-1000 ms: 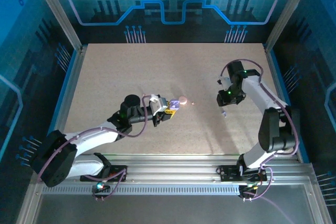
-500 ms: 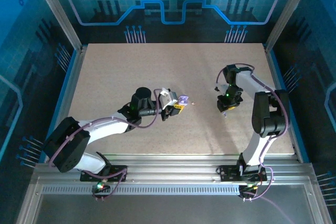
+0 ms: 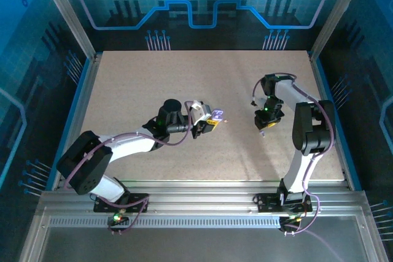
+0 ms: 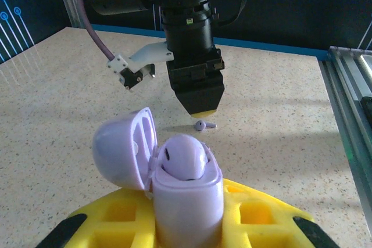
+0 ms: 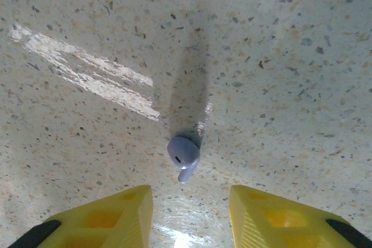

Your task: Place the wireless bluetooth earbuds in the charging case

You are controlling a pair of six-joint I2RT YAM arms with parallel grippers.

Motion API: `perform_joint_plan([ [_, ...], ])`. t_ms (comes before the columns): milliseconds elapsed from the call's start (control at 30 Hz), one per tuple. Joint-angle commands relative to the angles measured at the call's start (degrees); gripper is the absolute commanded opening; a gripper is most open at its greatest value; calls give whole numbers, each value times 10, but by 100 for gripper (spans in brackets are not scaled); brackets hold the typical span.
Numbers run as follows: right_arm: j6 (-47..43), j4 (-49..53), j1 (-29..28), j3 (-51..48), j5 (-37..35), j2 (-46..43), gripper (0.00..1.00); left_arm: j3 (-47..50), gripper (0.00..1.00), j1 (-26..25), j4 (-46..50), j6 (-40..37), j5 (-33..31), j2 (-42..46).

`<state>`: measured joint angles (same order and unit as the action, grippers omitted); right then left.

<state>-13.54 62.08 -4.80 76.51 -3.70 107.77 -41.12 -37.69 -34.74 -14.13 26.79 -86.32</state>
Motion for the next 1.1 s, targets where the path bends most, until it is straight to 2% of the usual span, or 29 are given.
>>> perform_joint_plan([
  [0,-7,17,8,1,6,13,40,-17,9,-5,-7,-11,6,-3],
  [1067,-3,-9,-1,2,14,63,36,-21,9,-4,-41,1,3,-31],
])
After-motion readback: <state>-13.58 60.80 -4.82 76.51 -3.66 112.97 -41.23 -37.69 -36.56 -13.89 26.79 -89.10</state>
